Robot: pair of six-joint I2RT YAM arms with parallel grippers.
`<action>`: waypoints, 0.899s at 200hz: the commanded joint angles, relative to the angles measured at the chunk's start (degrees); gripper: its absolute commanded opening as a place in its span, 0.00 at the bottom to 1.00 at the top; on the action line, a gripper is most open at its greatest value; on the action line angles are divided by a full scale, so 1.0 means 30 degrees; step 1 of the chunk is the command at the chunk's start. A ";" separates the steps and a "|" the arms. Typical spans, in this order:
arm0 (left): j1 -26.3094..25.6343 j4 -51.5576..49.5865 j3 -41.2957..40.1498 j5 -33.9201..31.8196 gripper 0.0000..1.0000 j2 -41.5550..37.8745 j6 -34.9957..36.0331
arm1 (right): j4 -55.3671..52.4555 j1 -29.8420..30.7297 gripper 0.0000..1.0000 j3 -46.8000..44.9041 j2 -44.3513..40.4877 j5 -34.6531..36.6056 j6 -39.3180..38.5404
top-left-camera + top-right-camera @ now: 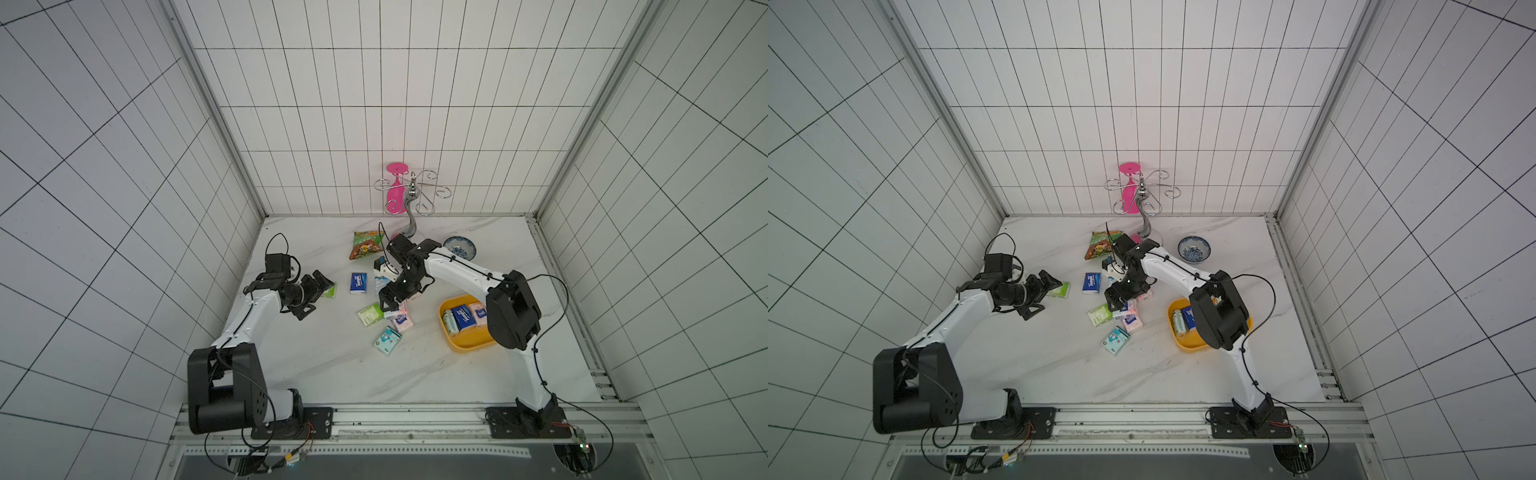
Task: Put the pocket tissues into the storage box
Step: Pick up the pocket tissues from the center of the board.
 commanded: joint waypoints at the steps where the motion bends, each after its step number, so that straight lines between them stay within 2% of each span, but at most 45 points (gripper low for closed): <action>1: 0.0077 0.0473 0.0473 0.0306 0.98 0.0128 0.0050 | -0.1141 0.0467 0.91 -0.0833 -0.0262 0.0815 -0.0681; 43: 0.0074 0.0455 0.0378 0.0399 0.98 0.0114 0.0017 | -0.1353 0.0983 0.90 -0.1545 -0.0761 0.1798 -0.0816; 71: 0.0057 0.0444 0.0385 0.0421 0.98 0.0071 -0.0003 | -0.1520 0.1492 0.89 -0.1593 -0.0783 0.3331 -0.0882; 99: 0.0075 0.0364 0.0385 0.0364 0.98 0.0025 0.0009 | -0.1504 0.1673 0.85 -0.0950 -0.0204 0.5128 -0.0648; 116: 0.0058 0.0305 0.0412 0.0363 0.98 0.0000 0.0046 | -0.1465 0.1689 0.81 -0.0546 -0.0066 0.5364 -0.0489; 132: 0.0074 0.0301 0.0421 0.0334 0.98 -0.0045 0.0052 | -0.1410 0.1699 0.72 -0.0363 -0.0062 0.5394 -0.0450; 158: 0.0074 0.0326 0.0414 0.0304 0.98 -0.0048 0.0078 | -0.1469 0.1707 0.51 -0.0428 -0.0218 0.5434 -0.0421; 180: 0.0045 0.0370 0.0385 0.0275 0.98 -0.0106 0.0123 | -0.1484 0.1721 0.40 -0.0695 -0.0551 0.5596 -0.0305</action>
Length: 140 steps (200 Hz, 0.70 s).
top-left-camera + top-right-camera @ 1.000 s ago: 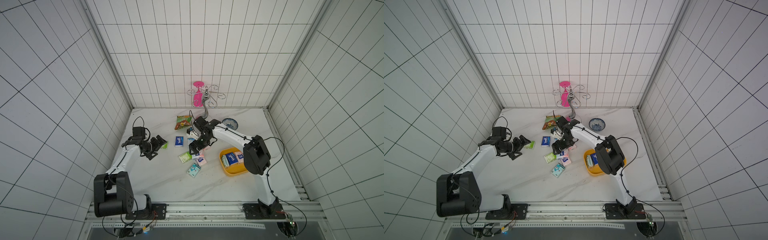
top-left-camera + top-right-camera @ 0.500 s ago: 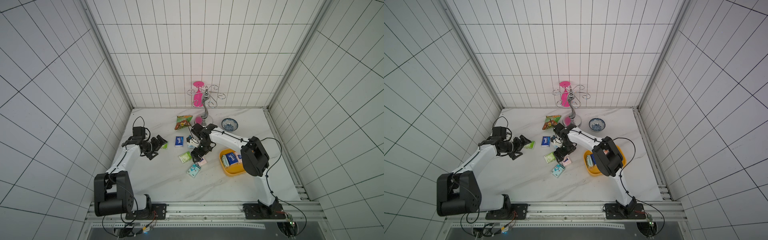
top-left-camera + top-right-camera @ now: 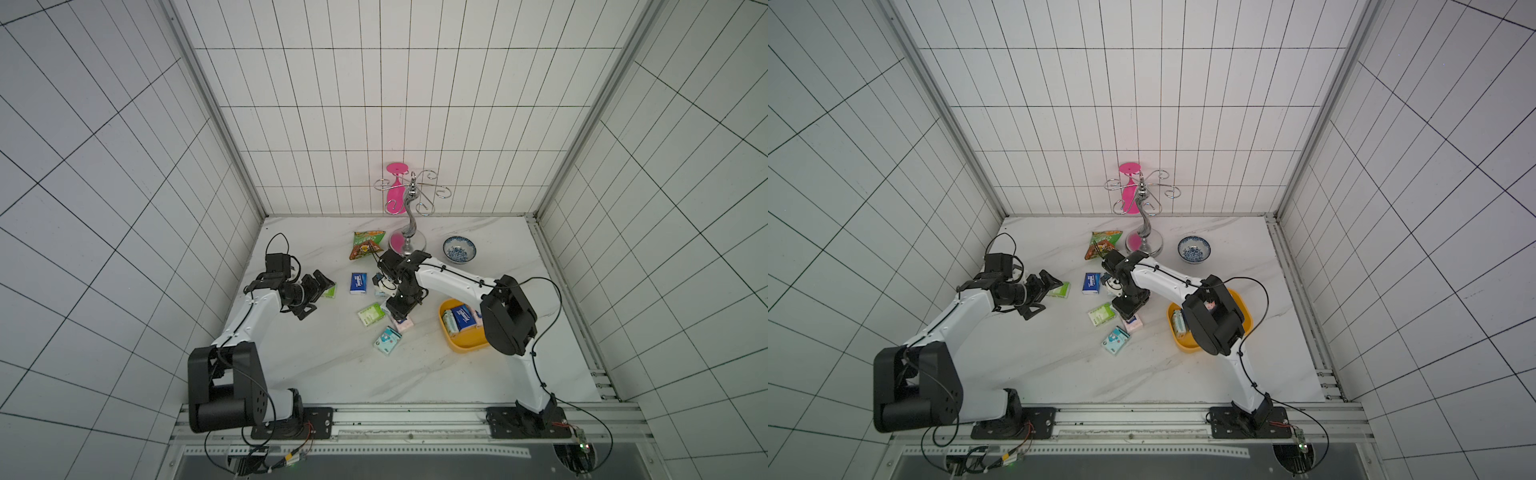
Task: Put the pocket tissues into the storage box
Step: Pick up the pocket tissues from the center of the board.
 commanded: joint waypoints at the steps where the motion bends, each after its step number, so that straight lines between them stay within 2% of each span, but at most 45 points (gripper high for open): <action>1: 0.0038 0.0385 0.0348 0.0071 0.98 -0.0164 0.0121 | -0.0467 0.0126 0.39 0.0359 -0.0477 0.0532 0.0184; 44: -0.0535 0.0226 0.0645 -0.0278 0.97 -0.0399 0.0634 | -0.0397 0.0119 0.35 -0.0008 -0.1610 0.0703 0.0787; 90: -0.4065 -0.0599 0.2902 -0.2417 0.97 0.0161 0.1625 | -0.0542 -0.0600 0.35 -0.0990 -0.3795 0.1183 0.2263; 140: -0.6468 -0.0966 0.5061 -0.3204 0.97 0.1656 0.2101 | -0.0766 -0.3009 0.38 -0.5137 -0.7841 0.1472 0.3756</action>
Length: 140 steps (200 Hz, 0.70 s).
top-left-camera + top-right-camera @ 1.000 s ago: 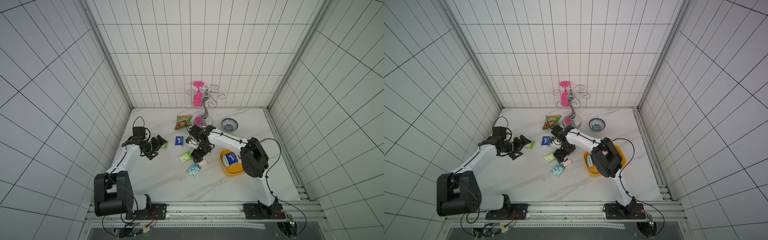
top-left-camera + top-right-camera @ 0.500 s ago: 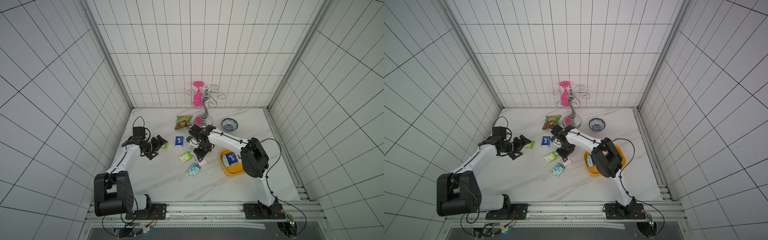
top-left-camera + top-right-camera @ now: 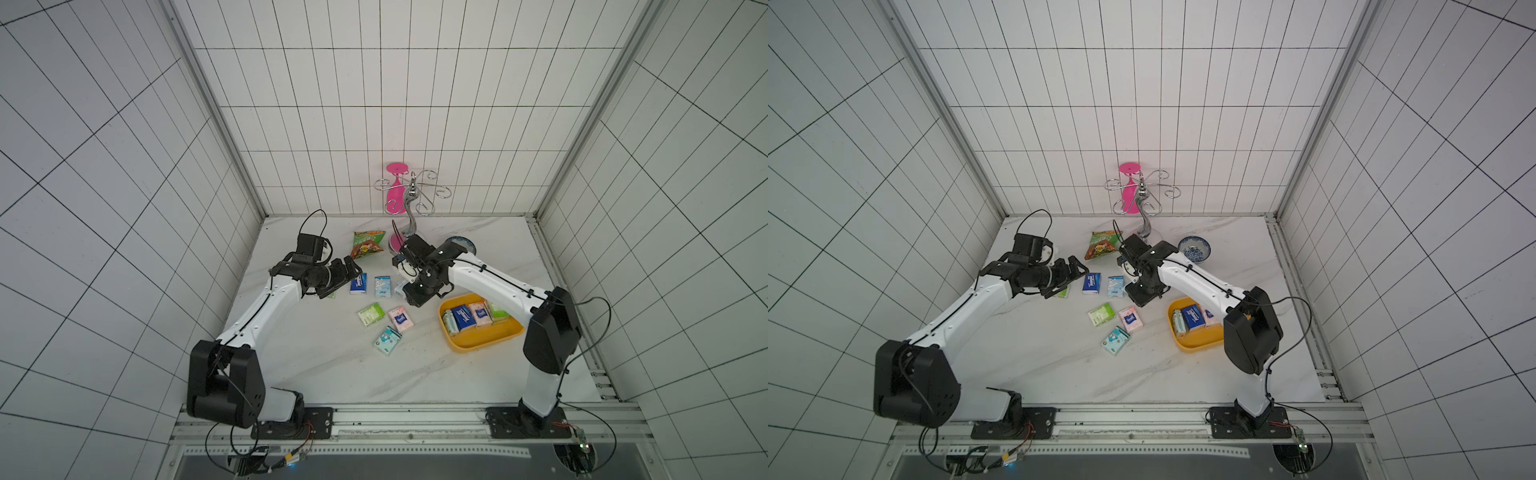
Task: Put the pocket tissues into the storage box
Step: Pick up the pocket tissues from the center of the board, then place the pocket tissues in the storage box.
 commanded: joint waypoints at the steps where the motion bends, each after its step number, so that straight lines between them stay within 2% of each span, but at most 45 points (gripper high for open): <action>1: -0.0620 -0.0451 0.0816 -0.0832 0.97 0.0838 0.0682 | -0.0787 -0.1257 0.38 -0.1990 -0.1705 0.0549 0.1077; 50: -0.1819 -0.1117 0.1934 -0.1209 0.98 0.2032 0.1408 | -0.2482 -0.4586 0.39 -0.5924 -0.5039 0.1998 0.2290; 69: -0.1869 -0.1075 0.1986 -0.1282 0.97 0.2095 0.1431 | -0.2415 -0.5876 0.39 -0.7099 -0.5699 0.1812 0.2403; 107: -0.1869 -0.1235 0.2137 -0.1275 0.98 0.2198 0.1677 | -0.1877 -0.6527 0.40 -0.7926 -0.5335 0.1810 0.2286; 140: -0.1869 -0.1364 0.2046 -0.1319 0.98 0.2157 0.1752 | -0.0624 -0.7524 0.40 -0.8128 -0.3894 0.1720 0.2683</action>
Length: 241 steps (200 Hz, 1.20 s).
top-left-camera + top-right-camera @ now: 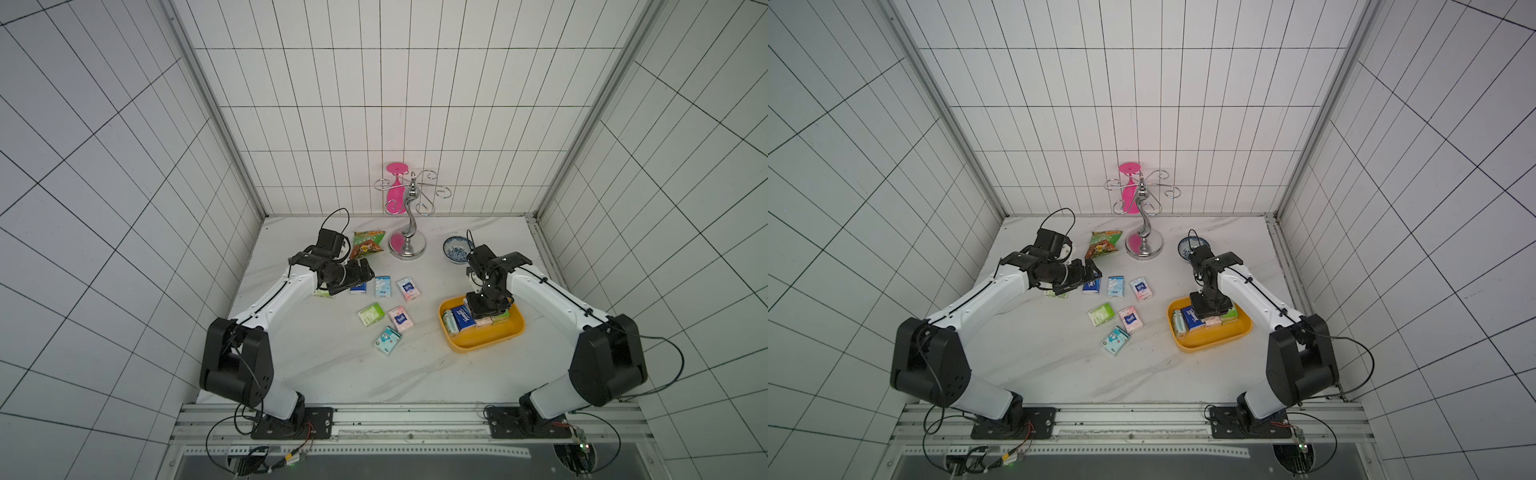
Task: Put the pocket tissues into the storage box
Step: Place the pocket tissues in the storage box.
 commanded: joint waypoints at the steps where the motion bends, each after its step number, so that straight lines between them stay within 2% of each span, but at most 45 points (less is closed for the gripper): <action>1: -0.0018 -0.0142 0.0473 -0.0251 0.98 0.0166 0.0404 | 0.0917 -0.0832 0.40 -0.0507 0.1112 0.0225 0.0599; 70: 0.0011 -0.0375 0.0674 -0.0438 0.98 0.0214 0.0695 | 0.1638 -0.1039 0.44 -0.0374 0.2771 0.1731 0.0122; 133: 0.0157 -0.0770 0.1151 -0.0347 0.98 0.0619 0.0844 | 0.0099 -0.1050 0.69 0.0751 0.1191 0.1448 0.0711; 165: 0.0413 -0.0906 0.1499 -0.0165 0.98 0.0773 0.0729 | -0.0506 -0.0883 0.74 0.2006 0.0769 0.0714 0.1152; 200: 0.1478 -0.0608 0.1091 0.0805 0.98 0.0735 -0.0003 | 0.0084 0.0723 0.74 0.4131 0.1250 -0.0267 0.1133; 241: 0.3236 -0.0646 -0.0192 0.1893 0.98 -0.0067 -0.0601 | 0.1652 0.2653 0.75 0.6227 0.3510 -0.0734 0.1045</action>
